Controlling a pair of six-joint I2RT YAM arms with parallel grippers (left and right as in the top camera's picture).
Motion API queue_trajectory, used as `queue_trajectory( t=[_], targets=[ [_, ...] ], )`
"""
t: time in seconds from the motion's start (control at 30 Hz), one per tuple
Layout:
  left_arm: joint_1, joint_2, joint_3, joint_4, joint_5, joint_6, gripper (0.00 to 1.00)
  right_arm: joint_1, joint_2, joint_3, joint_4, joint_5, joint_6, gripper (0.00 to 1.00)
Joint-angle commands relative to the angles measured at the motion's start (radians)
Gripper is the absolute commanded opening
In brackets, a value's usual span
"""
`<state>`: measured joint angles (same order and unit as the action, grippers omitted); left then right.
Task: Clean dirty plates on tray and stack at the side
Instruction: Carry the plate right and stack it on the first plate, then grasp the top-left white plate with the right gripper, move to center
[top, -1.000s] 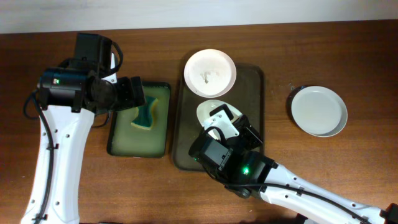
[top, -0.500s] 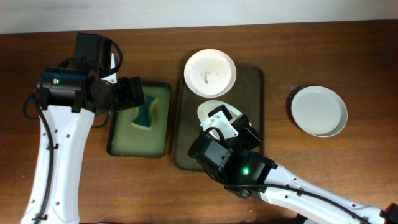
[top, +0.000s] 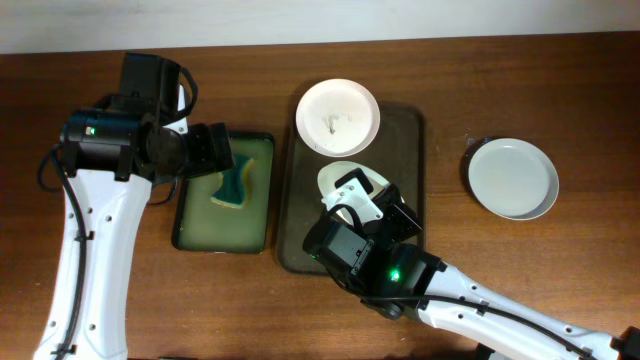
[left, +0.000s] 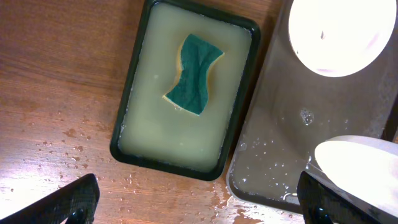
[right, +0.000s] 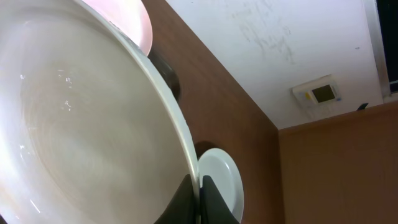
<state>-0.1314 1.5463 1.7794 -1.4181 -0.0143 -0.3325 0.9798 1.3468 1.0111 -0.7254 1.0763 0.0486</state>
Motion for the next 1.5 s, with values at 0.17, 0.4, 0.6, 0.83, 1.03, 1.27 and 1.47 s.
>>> queue_trajectory(
  t=[0.17, 0.4, 0.6, 0.83, 1.03, 1.27, 1.47],
  targets=[
    [0.003, -0.01, 0.009, -0.001, 0.004, 0.016, 1.0, 0.008, -0.016, 0.01, 0.007, 0.035, 0.008, 0.04],
    [0.003, -0.01, 0.009, -0.001, 0.004, 0.016, 1.0, 0.006, -0.016, 0.01, 0.007, 0.032, 0.058, 0.04],
    [0.003, -0.01, 0.009, -0.001, 0.004, 0.016, 1.0, -0.095, -0.018, 0.014, 0.003, -0.109, 0.288, 0.04],
    [0.003, -0.01, 0.009, -0.001, 0.004, 0.016, 1.0, -0.576, -0.056, 0.125, -0.058, -0.954, 0.29, 0.04],
    [0.003, -0.01, 0.009, -0.001, 0.004, 0.015, 1.0, -1.211, 0.021, 0.13, -0.055, -1.315, 0.279, 0.04],
    [0.003, -0.01, 0.009, -0.001, 0.004, 0.015, 1.0, -1.585, 0.334, 0.13, 0.006, -1.312, 0.303, 0.04],
    [0.003, -0.01, 0.009, -0.001, 0.004, 0.015, 1.0, -1.558, 0.376, 0.145, -0.01, -1.351, 0.197, 0.49]
  ],
)
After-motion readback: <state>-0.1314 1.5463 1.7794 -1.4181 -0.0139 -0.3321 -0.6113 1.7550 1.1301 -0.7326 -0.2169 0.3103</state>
